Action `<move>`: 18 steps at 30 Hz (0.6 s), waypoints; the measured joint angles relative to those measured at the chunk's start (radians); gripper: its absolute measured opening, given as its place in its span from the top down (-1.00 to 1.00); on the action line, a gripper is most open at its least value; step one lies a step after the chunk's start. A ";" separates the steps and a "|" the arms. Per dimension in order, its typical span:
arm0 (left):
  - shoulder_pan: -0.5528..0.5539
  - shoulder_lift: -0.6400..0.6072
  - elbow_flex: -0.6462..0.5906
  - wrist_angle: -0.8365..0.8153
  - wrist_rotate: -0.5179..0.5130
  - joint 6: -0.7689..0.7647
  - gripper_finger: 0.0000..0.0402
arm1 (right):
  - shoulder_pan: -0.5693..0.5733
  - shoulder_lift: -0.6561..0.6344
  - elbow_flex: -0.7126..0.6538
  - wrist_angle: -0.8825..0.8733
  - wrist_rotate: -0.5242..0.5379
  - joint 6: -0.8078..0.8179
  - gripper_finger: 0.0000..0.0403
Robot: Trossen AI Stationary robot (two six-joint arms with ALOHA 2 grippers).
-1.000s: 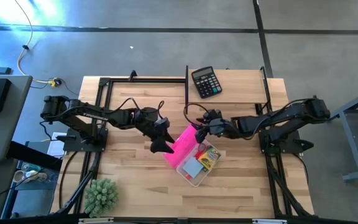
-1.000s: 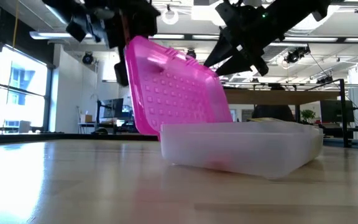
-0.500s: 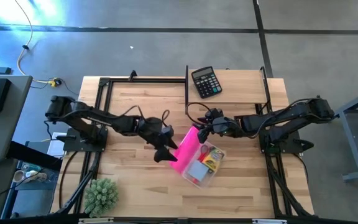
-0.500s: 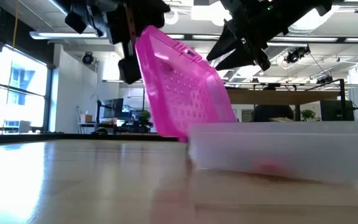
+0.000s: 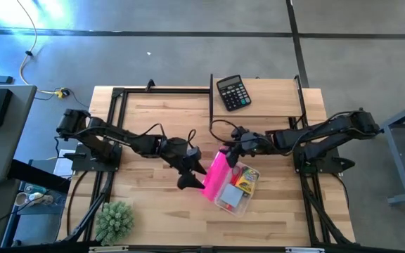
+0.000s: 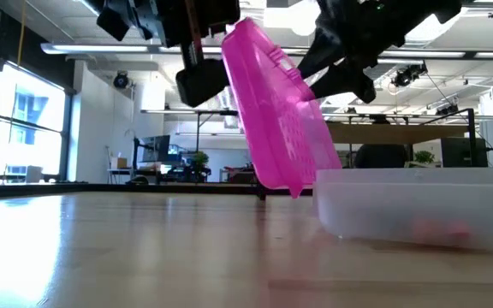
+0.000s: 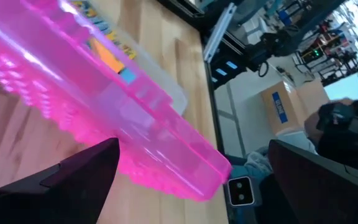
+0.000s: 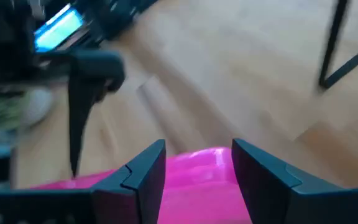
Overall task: Pack school essentials
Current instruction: Close the pink supply box
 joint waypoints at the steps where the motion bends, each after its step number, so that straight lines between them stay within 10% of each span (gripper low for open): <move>1: -0.003 0.000 0.004 0.000 0.000 0.006 -0.99 | 0.001 -0.009 0.000 -0.019 -0.039 0.022 0.14; 18: -0.013 0.000 0.011 0.002 -0.007 0.027 -0.99 | 0.176 -0.147 0.000 -0.312 -0.021 0.222 0.24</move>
